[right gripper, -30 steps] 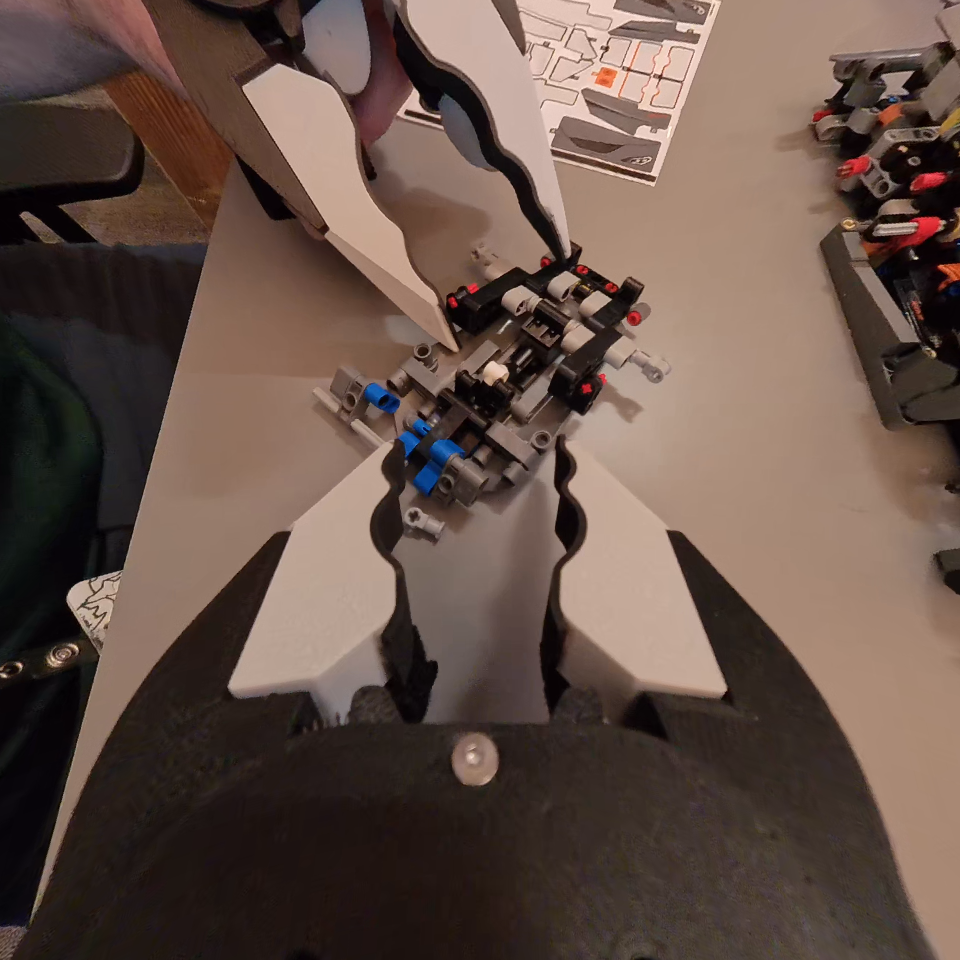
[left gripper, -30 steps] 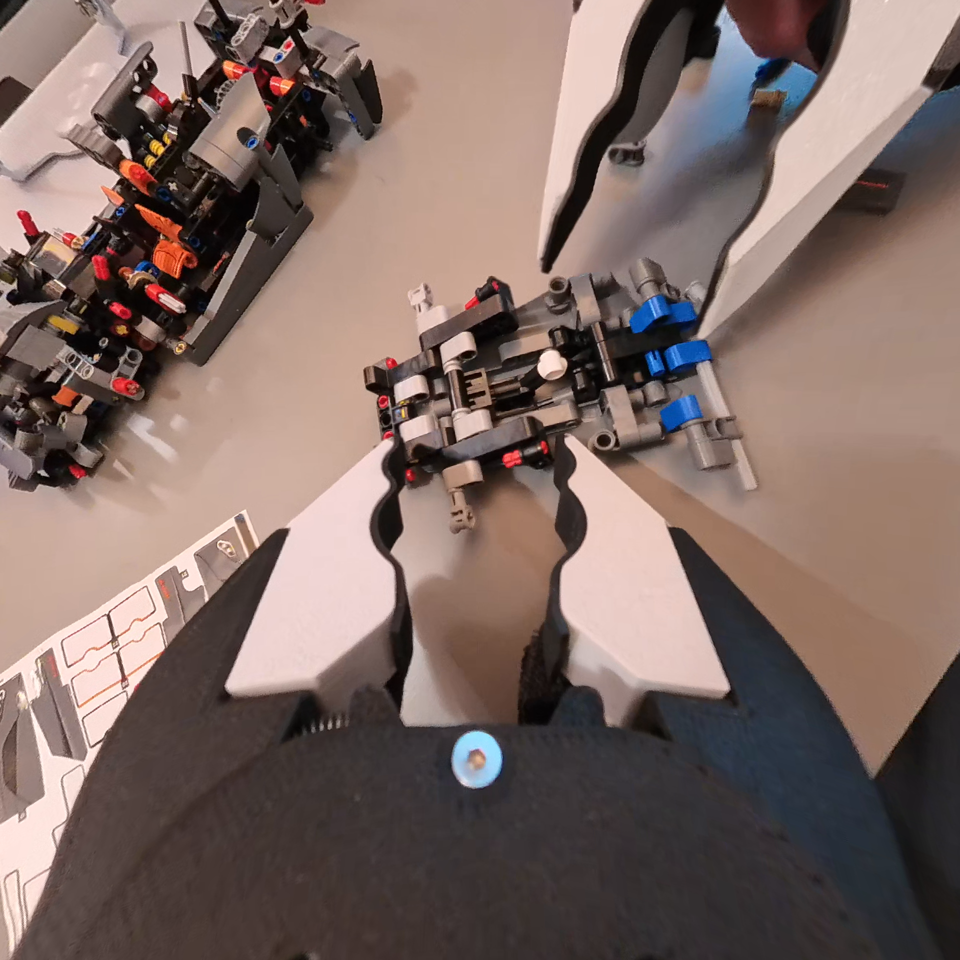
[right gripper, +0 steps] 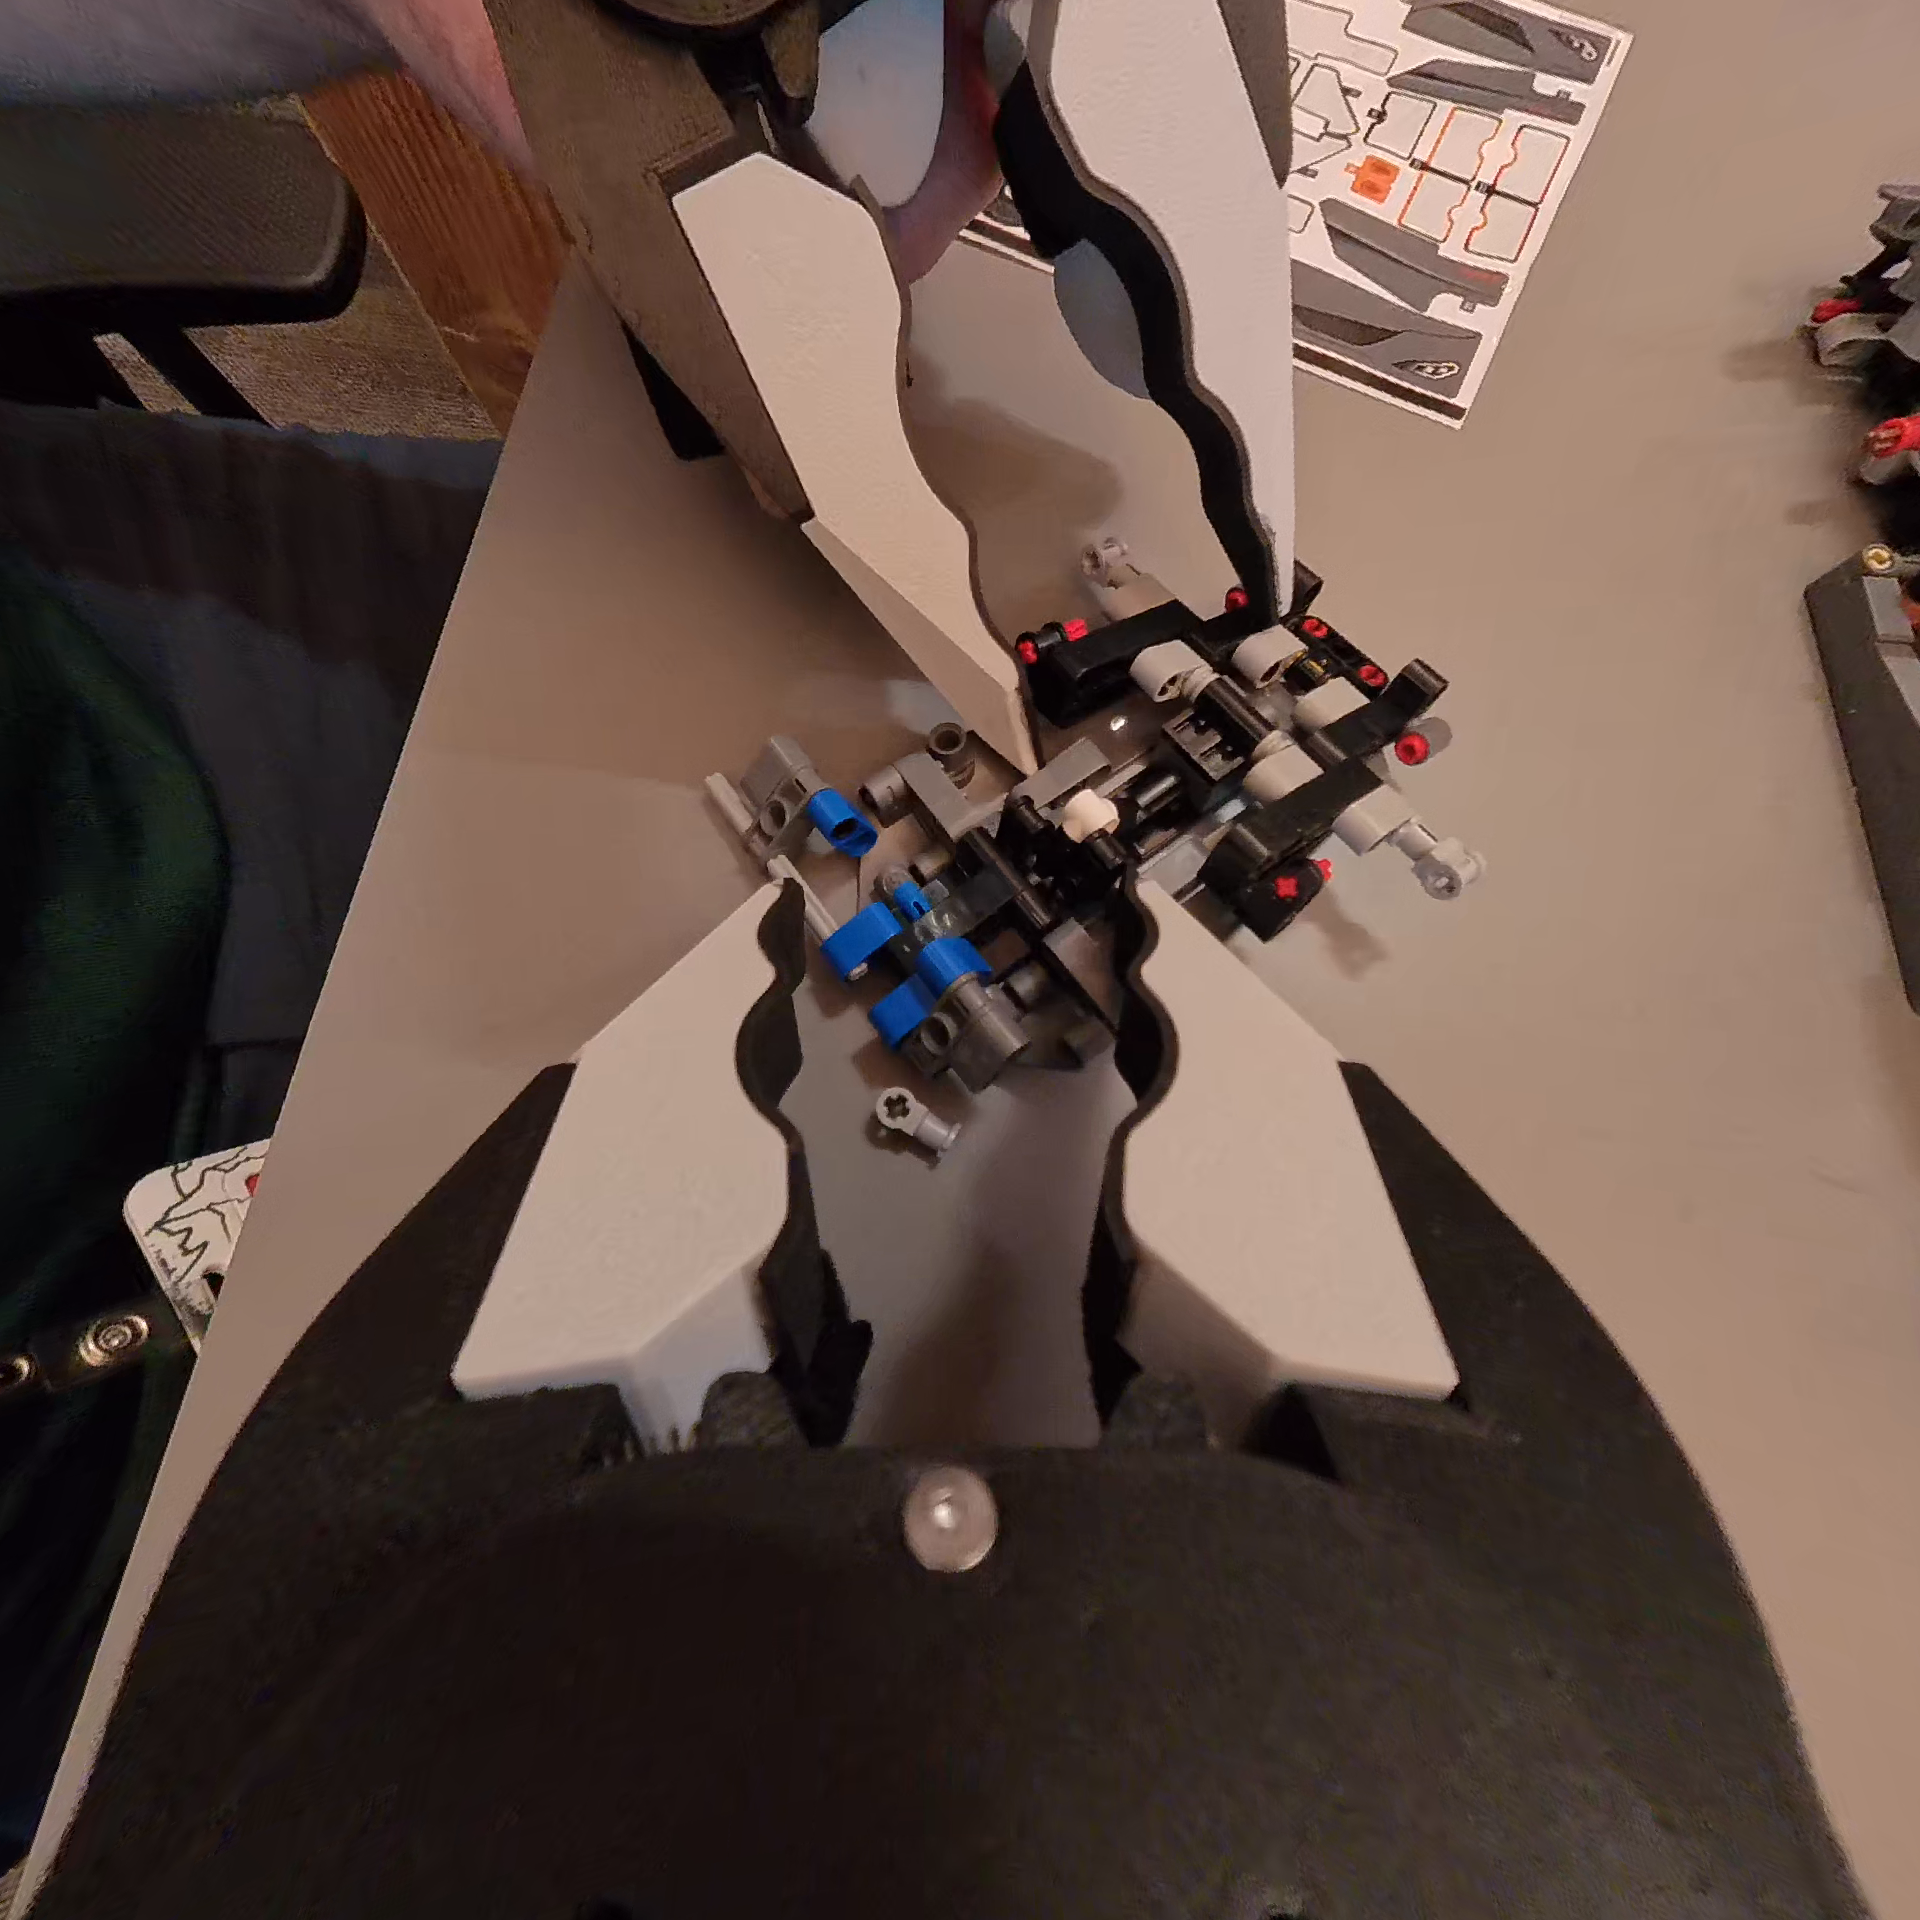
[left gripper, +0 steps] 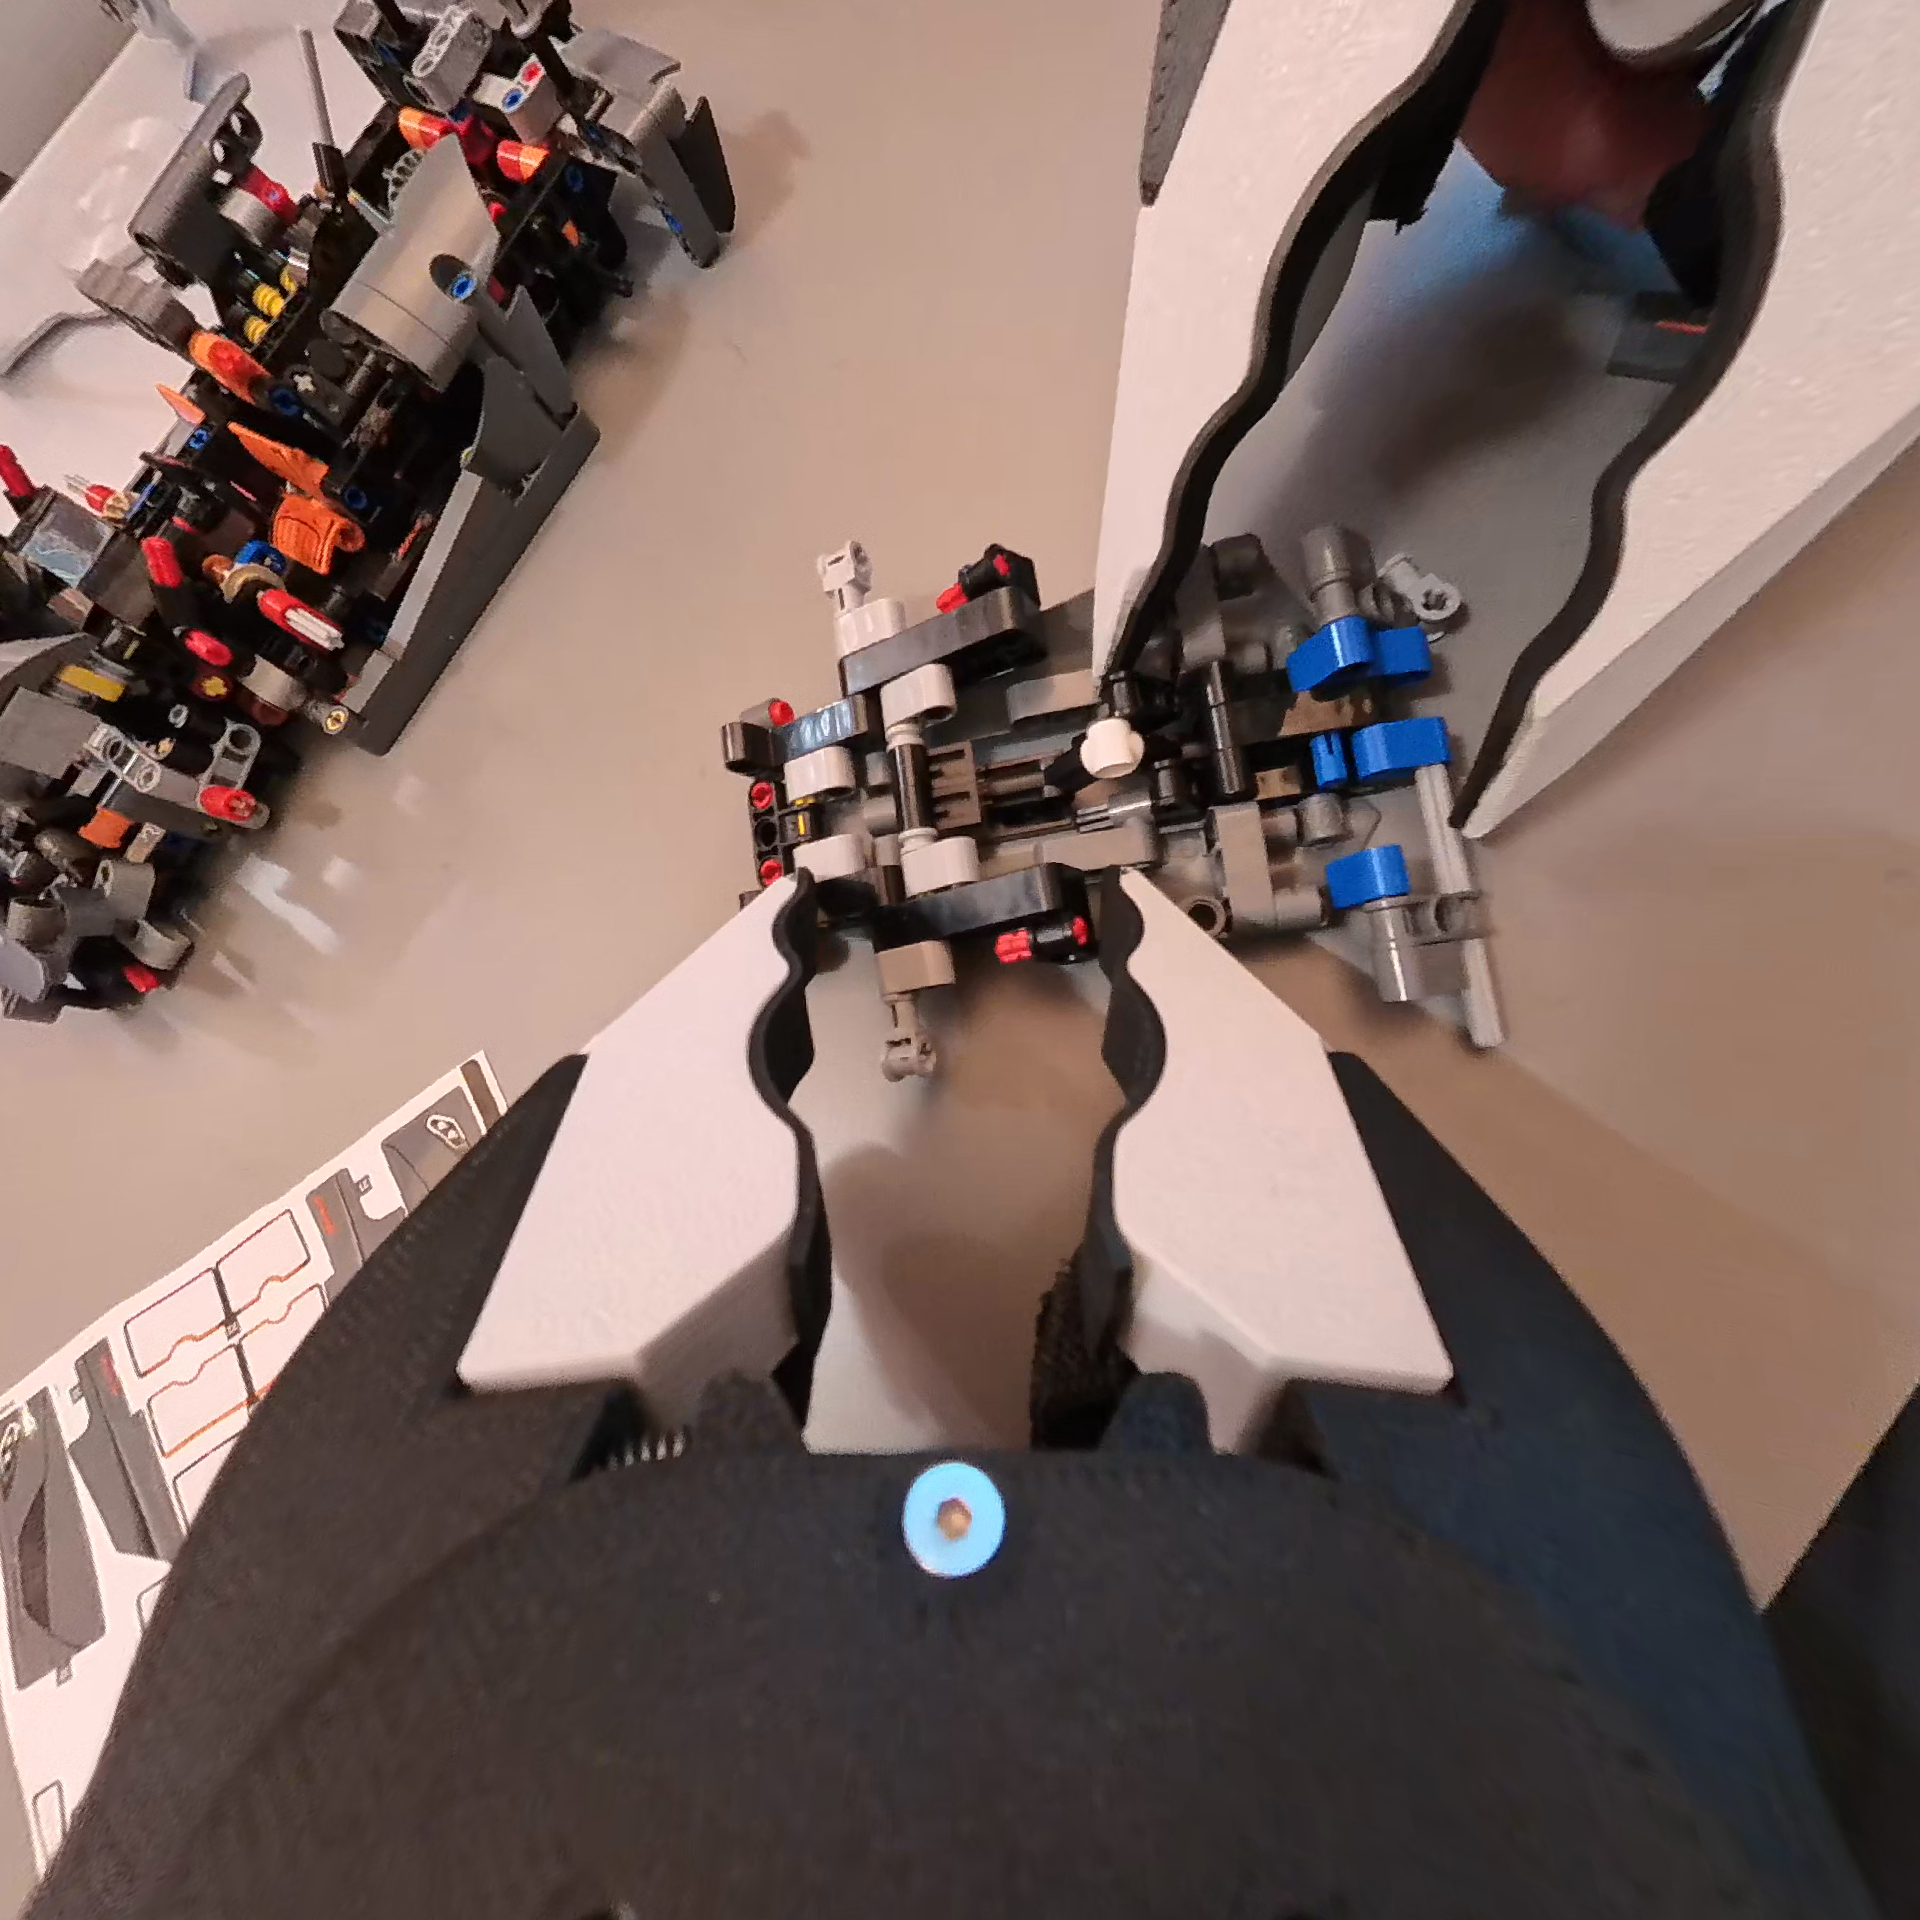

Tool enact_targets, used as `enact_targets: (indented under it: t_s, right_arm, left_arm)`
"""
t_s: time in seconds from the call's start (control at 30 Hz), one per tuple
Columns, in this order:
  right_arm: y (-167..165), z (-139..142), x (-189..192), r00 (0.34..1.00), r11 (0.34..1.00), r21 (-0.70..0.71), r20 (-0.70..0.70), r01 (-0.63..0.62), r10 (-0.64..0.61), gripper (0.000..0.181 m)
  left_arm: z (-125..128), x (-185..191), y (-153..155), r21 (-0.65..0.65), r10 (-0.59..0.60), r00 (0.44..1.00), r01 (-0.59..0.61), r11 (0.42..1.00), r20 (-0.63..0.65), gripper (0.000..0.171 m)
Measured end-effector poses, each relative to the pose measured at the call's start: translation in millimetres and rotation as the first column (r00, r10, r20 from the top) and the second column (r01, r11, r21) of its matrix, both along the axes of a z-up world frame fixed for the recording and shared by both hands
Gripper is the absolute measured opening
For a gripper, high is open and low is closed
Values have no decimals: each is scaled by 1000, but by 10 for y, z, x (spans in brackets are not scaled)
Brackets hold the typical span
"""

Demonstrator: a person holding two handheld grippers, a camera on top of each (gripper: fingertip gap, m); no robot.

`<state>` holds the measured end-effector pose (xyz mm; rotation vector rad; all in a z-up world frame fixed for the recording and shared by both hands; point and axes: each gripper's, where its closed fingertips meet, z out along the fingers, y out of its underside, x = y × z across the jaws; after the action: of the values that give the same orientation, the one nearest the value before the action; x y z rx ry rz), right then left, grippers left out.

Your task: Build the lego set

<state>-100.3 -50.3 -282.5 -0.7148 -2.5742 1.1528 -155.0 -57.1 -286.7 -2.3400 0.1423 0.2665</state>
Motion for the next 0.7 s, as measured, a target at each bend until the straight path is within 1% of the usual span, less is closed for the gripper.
enact_targets:
  t_s: [0.7]
  right_arm:
    - [-7,-14,9,1000,999,42,-17,-1,1,60]
  left_arm:
    - [-7,-7,-1,-8,-1,1000,1,1000,14,50]
